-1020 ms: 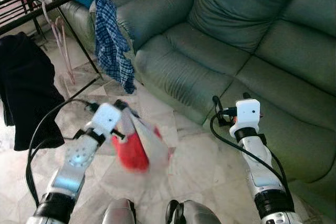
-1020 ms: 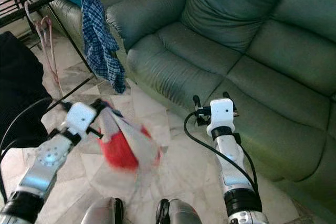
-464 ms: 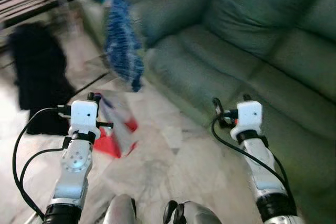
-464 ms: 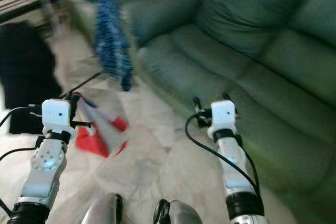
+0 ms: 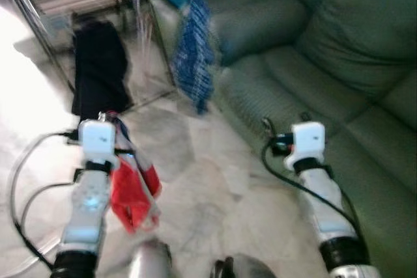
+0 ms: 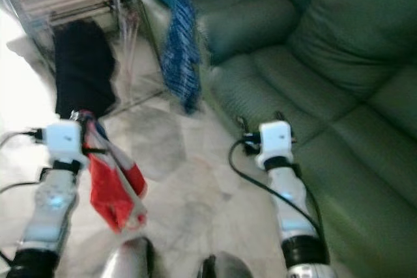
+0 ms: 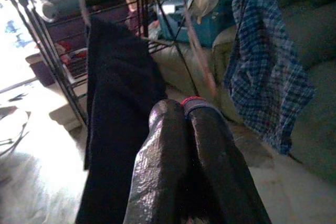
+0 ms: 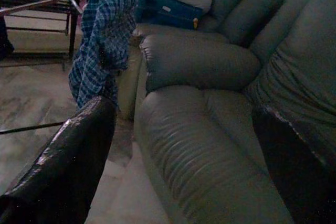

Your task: Hang hanger

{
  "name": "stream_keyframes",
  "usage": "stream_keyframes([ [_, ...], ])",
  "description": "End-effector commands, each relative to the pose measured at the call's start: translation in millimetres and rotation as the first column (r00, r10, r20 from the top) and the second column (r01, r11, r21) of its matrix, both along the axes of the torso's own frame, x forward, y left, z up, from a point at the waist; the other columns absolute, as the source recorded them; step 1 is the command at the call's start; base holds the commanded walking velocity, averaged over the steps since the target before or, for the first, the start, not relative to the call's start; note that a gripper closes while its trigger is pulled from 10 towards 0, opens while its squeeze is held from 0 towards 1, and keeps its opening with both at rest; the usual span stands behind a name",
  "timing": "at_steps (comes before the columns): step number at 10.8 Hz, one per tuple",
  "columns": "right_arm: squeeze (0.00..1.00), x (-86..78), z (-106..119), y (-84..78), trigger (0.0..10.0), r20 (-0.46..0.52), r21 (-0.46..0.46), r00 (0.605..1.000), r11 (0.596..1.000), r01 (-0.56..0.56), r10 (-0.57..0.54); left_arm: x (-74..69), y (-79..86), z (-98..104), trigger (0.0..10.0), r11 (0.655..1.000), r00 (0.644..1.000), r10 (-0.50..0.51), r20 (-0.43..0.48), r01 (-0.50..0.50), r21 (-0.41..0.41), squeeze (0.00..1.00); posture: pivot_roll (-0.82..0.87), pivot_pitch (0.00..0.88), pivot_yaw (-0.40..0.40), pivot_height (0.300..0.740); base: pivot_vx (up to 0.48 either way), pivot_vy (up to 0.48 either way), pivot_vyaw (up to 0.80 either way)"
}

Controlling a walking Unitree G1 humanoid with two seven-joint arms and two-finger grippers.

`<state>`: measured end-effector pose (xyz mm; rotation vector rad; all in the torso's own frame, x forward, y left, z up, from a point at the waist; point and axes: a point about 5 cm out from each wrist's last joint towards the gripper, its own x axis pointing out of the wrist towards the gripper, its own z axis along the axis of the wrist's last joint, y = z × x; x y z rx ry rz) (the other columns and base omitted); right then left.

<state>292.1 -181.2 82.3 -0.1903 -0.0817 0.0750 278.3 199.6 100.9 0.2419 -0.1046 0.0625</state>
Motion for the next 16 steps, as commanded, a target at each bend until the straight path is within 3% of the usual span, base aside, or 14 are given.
stream_keyframes([
  [1,0.0,-1.0,0.3,-0.9,10.0,0.003,0.001,1.0,1.0,-0.001,0.001,2.4,-3.0,7.8,10.0,1.0,0.999,-0.016,0.031,0.016,0.002,0.0,0.05,0.115,-0.079,0.74,0.349,0.33,0.0],
  [3,0.0,-1.7,0.0,-0.1,10.0,0.003,0.002,1.0,1.0,-0.008,0.008,2.6,-5.8,7.7,10.0,1.0,0.999,-0.022,0.031,0.022,-0.002,0.0,0.05,0.119,-0.079,0.74,0.358,0.321,0.0],
  [5,0.0,-2.0,0.6,2.1,10.0,0.011,-0.067,0.999,0.997,-0.029,0.03,2.6,-9.7,7.3,10.0,0.999,0.999,-0.03,0.03,0.03,-0.012,0.0,0.05,0.121,-0.078,0.74,0.354,0.321,0.8],
  [7,0.0,-2.3,-0.8,2.8,10.0,0.007,-0.051,1.0,0.998,-0.027,0.027,3.0,-10.4,6.8,10.0,0.999,0.999,-0.034,0.023,0.034,-0.013,0.0,0.05,0.121,-0.078,0.74,0.354,0.324,0.77],
  [14,0.0,-2.3,-2.2,3.9,10.0,0.007,-0.064,1.0,0.998,-0.026,0.026,6.4,-16.1,10.3,10.0,0.998,0.998,-0.064,0.028,0.064,0.014,0.0,0.06,0.128,-0.079,0.74,0.356,0.322,0.0],
  [16,0.0,-1.5,-2.0,4.4,10.0,0.008,-0.061,1.0,0.998,-0.03,0.03,5.5,-17.4,10.7,10.0,0.998,0.998,-0.058,0.033,0.057,0.016,0.0,0.06,0.129,-0.082,0.74,0.161,0.0,0.0],
])
